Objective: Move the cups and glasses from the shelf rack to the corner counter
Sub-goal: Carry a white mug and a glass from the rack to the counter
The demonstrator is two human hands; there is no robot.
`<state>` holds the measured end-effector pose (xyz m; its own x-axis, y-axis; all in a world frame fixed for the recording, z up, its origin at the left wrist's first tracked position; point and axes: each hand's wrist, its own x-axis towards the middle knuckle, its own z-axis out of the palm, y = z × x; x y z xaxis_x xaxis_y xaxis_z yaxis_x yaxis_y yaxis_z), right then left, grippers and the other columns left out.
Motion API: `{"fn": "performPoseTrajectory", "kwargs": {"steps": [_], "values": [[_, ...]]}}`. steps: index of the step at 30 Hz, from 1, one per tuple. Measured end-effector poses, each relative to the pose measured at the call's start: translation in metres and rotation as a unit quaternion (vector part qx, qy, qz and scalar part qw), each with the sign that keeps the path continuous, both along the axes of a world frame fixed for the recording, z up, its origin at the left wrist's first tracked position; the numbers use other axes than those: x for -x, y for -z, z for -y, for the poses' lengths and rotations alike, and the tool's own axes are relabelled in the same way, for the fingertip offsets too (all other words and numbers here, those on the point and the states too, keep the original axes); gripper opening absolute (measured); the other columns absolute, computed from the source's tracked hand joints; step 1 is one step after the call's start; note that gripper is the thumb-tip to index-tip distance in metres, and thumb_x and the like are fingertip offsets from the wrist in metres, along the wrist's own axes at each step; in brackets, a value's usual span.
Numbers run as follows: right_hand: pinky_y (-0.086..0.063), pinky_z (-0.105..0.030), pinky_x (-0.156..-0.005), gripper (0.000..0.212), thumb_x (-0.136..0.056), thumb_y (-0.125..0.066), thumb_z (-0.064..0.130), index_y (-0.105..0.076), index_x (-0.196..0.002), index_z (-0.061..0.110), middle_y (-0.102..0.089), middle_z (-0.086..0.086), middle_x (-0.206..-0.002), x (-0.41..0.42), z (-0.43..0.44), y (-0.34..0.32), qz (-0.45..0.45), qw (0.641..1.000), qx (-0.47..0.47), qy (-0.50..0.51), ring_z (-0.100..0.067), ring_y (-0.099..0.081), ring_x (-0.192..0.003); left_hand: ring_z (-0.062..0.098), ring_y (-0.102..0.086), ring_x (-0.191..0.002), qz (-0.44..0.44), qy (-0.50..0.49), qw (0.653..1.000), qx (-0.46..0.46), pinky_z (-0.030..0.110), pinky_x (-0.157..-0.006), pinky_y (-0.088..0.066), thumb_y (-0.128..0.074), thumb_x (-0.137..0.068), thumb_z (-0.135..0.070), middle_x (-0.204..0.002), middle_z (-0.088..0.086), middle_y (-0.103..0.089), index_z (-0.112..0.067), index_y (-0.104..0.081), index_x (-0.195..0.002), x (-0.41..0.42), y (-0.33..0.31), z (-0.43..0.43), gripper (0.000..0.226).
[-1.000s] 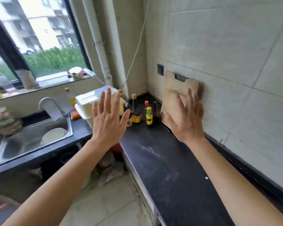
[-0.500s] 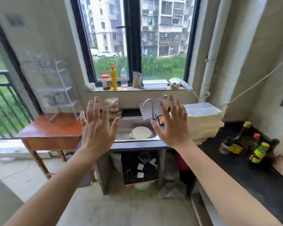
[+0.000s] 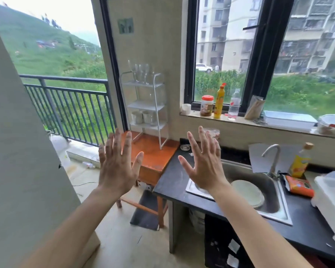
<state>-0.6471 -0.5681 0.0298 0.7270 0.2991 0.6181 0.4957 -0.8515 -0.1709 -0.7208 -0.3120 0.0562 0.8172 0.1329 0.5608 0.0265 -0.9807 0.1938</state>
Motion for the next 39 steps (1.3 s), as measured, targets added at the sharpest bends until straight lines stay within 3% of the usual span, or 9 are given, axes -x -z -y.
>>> {"fn": "performPoseTrajectory", "kwargs": {"steps": [8, 19, 27, 34, 37, 39], "values": [[-0.016, -0.055, -0.122, 0.08, -0.098, -0.041, 0.063, -0.017, -0.163, 0.023, -0.005, -0.016, -0.17, -0.182, -0.061, -0.007, -0.019, 0.998, -0.022, -0.052, -0.039, -0.009, -0.156, 0.024, 0.011, -0.153, -0.014, -0.043, 0.999, 0.011, 0.047, -0.122, 0.006, -0.019, -0.095, -0.06, -0.167, 0.009, 0.007, -0.021, -0.007, -0.16, -0.169, -0.02, -0.042, 0.077], [-0.017, -0.043, -0.122, 0.085, -0.098, -0.045, 0.06, -0.002, -0.162, 0.023, -0.005, -0.018, -0.17, -0.338, -0.177, 0.019, -0.054, 0.993, -0.011, -0.102, -0.036, -0.009, -0.157, 0.022, 0.011, -0.153, -0.033, -0.063, 0.996, 0.052, 0.048, -0.123, 0.002, -0.034, -0.1, -0.054, -0.167, 0.007, 0.007, -0.022, -0.007, -0.159, -0.32, 0.016, -0.144, 0.072], [-0.047, -0.049, -0.108, 0.077, -0.099, -0.045, 0.055, -0.017, -0.161, 0.021, -0.024, -0.016, -0.166, -0.443, -0.245, 0.064, -0.111, 0.993, 0.026, -0.018, -0.035, -0.032, -0.15, 0.026, 0.006, -0.153, -0.094, 0.035, 0.993, 0.068, 0.047, -0.123, -0.002, -0.031, -0.1, -0.054, -0.167, 0.012, 0.0, -0.018, -0.008, -0.159, -0.478, 0.074, -0.231, 0.073], [-0.049, -0.041, -0.099, 0.068, -0.101, -0.047, 0.051, -0.027, -0.158, 0.02, -0.037, -0.004, -0.159, -0.504, -0.31, 0.087, -0.227, 0.972, -0.015, 0.065, -0.027, -0.048, -0.137, 0.028, -0.002, -0.153, -0.168, 0.116, 0.977, 0.06, 0.044, -0.122, -0.01, -0.031, -0.1, -0.057, -0.167, 0.011, -0.006, -0.018, -0.009, -0.159, -0.577, 0.117, -0.286, 0.074], [-0.048, -0.04, -0.094, 0.066, -0.101, -0.05, 0.05, -0.029, -0.156, 0.021, -0.039, 0.0, -0.153, -0.525, -0.33, 0.099, -0.282, 0.951, -0.08, 0.1, -0.028, -0.059, -0.123, 0.028, -0.006, -0.152, -0.198, 0.14, 0.962, 0.124, 0.043, -0.12, -0.015, -0.039, -0.1, -0.053, -0.167, 0.009, -0.009, -0.018, -0.011, -0.159, -0.607, 0.133, -0.297, 0.074], [-0.045, -0.04, -0.101, 0.069, -0.1, -0.053, 0.048, -0.026, -0.157, 0.021, -0.035, 0.0, -0.155, -0.538, -0.339, 0.106, -0.324, 0.93, -0.131, 0.115, -0.027, -0.057, -0.126, 0.026, -0.008, -0.151, -0.211, 0.152, 0.943, 0.209, 0.043, -0.118, -0.018, -0.045, -0.1, -0.05, -0.166, 0.006, -0.014, -0.018, -0.013, -0.159, -0.623, 0.144, -0.3, 0.074]]}}
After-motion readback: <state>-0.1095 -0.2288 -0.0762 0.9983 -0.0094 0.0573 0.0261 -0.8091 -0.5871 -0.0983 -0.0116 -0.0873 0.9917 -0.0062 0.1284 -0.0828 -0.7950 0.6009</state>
